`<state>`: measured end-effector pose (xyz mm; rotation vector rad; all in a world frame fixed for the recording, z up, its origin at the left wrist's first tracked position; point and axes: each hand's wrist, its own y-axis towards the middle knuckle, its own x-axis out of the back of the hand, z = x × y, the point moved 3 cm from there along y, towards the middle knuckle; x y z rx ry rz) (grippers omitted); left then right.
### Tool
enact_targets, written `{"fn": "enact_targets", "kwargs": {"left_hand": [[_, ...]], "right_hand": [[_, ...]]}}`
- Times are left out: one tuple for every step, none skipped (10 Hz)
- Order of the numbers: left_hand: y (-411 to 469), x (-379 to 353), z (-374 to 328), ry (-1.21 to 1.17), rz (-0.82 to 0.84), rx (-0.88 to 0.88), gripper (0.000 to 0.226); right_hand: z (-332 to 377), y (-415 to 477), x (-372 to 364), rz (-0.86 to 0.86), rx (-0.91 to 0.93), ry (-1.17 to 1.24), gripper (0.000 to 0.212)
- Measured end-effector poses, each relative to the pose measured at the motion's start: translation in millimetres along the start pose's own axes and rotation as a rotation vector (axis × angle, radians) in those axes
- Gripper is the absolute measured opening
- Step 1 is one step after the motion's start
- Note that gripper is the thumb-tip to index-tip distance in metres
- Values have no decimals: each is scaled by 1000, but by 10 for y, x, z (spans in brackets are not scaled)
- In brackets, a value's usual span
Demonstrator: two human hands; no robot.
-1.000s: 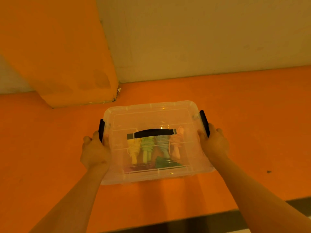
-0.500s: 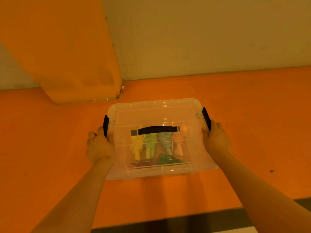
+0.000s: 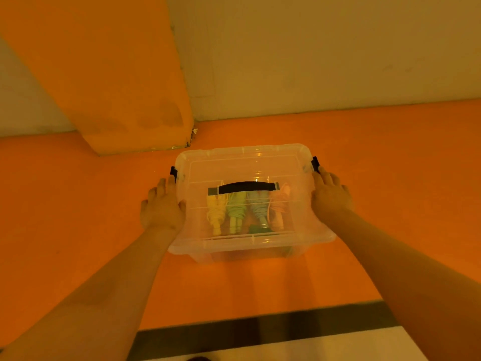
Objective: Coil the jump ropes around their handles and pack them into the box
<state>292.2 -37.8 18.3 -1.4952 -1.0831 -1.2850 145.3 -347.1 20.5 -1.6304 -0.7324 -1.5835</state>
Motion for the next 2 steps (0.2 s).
{"fn": "enact_targets", "kwargs": {"left_hand": [[-236,250,-76,62,-21,-156,69],[-523,536,-230,76,-44,-270,68]], "right_hand": [[221,-235,180,-41,151,-49,63],[475,-508,413,-74,274,-39,64]]}}
